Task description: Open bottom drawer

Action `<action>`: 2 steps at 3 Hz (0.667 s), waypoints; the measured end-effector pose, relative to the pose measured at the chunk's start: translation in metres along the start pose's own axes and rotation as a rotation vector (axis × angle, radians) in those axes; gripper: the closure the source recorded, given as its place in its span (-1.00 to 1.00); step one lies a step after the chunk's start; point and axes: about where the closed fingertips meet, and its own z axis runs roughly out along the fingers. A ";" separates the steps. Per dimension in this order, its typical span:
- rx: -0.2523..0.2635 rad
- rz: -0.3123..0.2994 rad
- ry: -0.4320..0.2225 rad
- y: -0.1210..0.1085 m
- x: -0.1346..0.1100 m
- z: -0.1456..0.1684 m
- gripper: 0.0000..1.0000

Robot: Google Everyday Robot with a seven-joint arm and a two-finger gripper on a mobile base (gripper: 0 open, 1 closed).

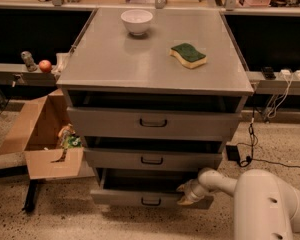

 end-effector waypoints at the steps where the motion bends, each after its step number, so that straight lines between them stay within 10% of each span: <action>1: -0.002 0.001 -0.002 0.003 -0.001 -0.002 0.95; 2: -0.002 0.001 -0.002 0.003 -0.001 -0.002 -1.00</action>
Offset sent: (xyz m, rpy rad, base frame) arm -0.0028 0.0004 0.0016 0.0022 0.0022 0.0000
